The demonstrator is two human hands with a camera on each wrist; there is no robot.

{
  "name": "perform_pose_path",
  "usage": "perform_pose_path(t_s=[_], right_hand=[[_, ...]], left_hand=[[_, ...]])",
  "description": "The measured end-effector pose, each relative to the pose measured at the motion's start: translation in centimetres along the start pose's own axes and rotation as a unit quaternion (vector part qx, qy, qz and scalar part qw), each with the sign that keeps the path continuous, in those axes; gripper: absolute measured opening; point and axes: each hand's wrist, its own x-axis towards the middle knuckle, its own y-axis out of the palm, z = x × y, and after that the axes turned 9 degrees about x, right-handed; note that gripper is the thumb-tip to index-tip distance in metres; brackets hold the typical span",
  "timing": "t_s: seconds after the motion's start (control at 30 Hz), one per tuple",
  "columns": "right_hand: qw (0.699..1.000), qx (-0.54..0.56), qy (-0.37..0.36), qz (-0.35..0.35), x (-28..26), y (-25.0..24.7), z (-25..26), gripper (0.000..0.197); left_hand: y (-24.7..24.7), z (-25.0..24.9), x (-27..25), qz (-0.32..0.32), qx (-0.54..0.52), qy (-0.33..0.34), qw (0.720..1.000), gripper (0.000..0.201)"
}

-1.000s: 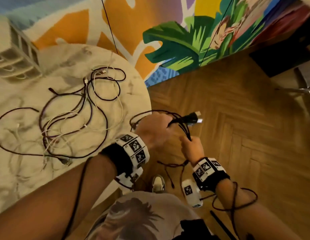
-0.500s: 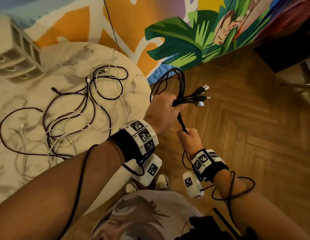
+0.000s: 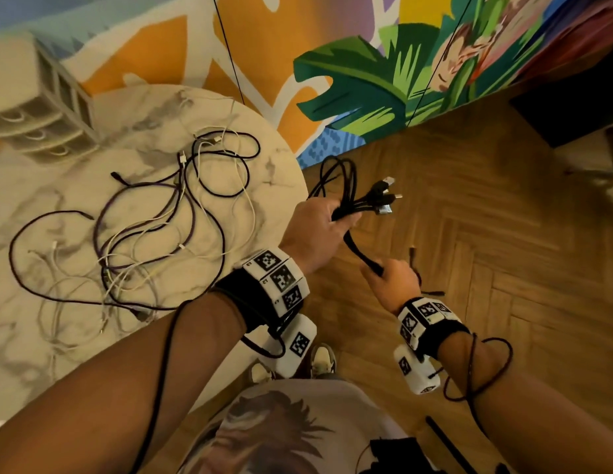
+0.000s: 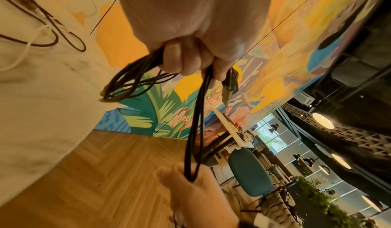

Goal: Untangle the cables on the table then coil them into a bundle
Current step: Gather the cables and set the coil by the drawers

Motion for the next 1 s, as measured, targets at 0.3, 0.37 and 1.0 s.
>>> perform_pose_path(t_s=[0.3, 0.37, 1.0], right_hand=[[0.976, 0.218, -0.003, -0.008, -0.1, 0.0, 4.9, 0.035], [0.98, 0.176, 0.079, -0.054, 0.3, -0.9, 1.2, 0.045], [0.78, 0.572, -0.087, 0.238, -2.0, -4.4, 6.5, 0.064]], left_hand=[[0.6, 0.6, -0.7, 0.057, 0.015, 0.008, 0.998, 0.027], [-1.9, 0.4, 0.0, 0.01, 0.004, 0.004, 1.0, 0.034], [1.6, -0.5, -1.9, 0.123, -0.282, -0.077, 0.949, 0.009]])
